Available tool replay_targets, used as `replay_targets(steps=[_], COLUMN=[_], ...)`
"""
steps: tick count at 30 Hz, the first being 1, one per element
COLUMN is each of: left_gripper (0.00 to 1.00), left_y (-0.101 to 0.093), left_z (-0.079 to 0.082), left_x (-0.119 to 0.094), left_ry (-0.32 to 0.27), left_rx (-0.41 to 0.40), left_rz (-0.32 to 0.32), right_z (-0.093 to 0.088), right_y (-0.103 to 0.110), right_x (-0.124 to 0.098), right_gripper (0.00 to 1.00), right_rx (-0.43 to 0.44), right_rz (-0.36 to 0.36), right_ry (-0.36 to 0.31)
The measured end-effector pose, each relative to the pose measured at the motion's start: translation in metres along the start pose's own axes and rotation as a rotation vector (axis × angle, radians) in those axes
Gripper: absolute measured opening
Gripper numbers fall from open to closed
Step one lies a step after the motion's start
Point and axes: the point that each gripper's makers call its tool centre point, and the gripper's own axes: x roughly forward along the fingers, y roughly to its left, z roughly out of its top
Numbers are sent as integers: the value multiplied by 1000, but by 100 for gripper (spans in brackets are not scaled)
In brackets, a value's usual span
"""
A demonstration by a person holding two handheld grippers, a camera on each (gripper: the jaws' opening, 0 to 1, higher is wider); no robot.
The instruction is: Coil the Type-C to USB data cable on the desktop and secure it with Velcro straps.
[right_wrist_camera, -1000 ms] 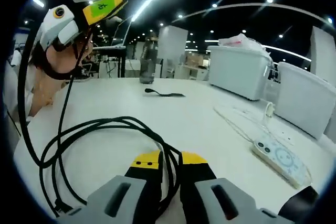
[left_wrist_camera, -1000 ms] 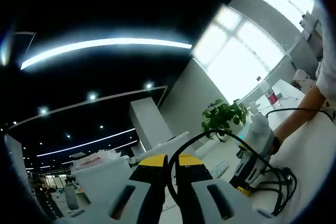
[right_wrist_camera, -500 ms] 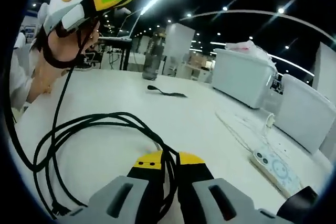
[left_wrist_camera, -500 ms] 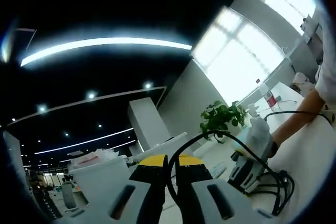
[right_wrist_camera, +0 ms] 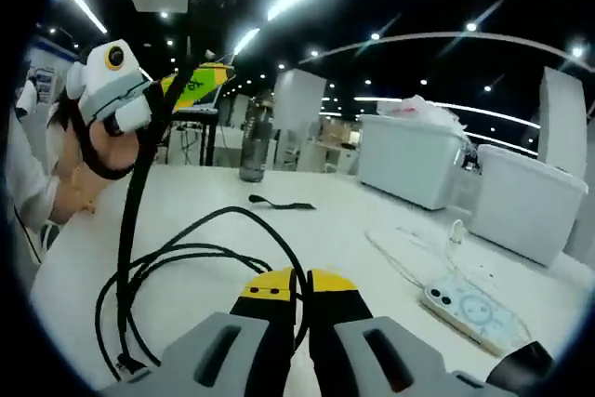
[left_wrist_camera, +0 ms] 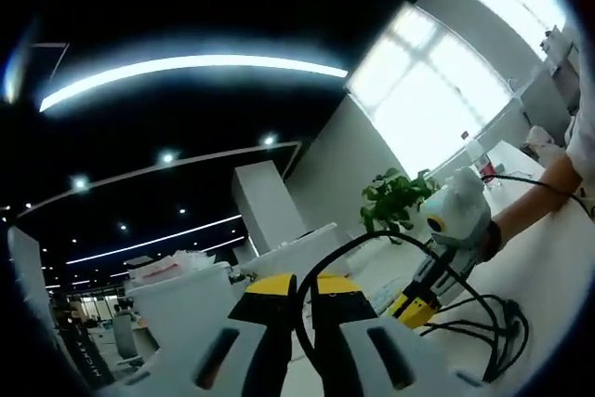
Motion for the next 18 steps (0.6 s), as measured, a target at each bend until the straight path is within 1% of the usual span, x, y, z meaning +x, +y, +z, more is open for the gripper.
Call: replay_targets(steps=[1, 2, 3, 4, 5, 6, 7, 8, 9, 10, 11, 12, 13, 14, 15, 16, 17, 18], left_gripper=[8, 8, 8, 8, 8, 8, 8, 7, 7, 7, 7, 7, 7, 7, 7, 7, 7, 7], left_y=[-1, -2, -3, -3, -5, -6, -8, -11, -14, -16, -22, -26, -28, -31, -32, -33, -33, -31], left_z=[0, 0, 0, 0, 1, 1, 1, 2, 2, 2, 1, 1, 0, -1, -1, -2, -3, -6], left_x=[0, 0, 0, 1, 1, 1, 1, 1, 2, 3, 4, 5, 6, 7, 8, 9, 9, 10], left_ry=[1, 1, 0, -1, -1, -3, -4, -5, -7, -7, -2, 0, 4, 9, 11, 14, 23, 37], left_rx=[-1, -2, -3, -4, -6, -11, -13, -11, -11, -14, -9, 2, 26, 44, 52, 59, 70, 91], left_rz=[-2, -4, -6, -7, -11, -18, -23, -30, -36, -43, -64, -69, -69, -72, -73, -68, -62, -48], right_z=[6, 11, 12, 16, 29, 40, 42, 39, 36, 42, 52, 57, 59, 60, 62, 65, 69, 70], right_y=[-6, -16, -35, -42, -33, -27, -35, -51, -63, -60, -44, -36, -38, -43, -44, -36, -23, -15], right_x=[-4, -9, -16, -20, -23, -27, -32, -38, -42, -43, -41, -41, -43, -45, -45, -43, -40, -38], right_gripper=[3, 3, 2, 2, 2, 2, 2, 2, 1, 1, 2, 2, 2, 2, 2, 2, 2, 2], right_rx=[15, -9, -110, -162, -45, 114, 123, 4, -141, -135, -23, 48, 33, -67, -131, -99, -52, -21], right_rz=[-25, -79, -198, -243, -189, -132, -166, -266, -374, -377, -291, -241, -266, -326, -367, -339, -275, -238], right_ry=[-18, -20, 20, 21, -79, -149, -153, -99, -29, -73, -165, -200, -183, -142, -130, -164, -202, -204])
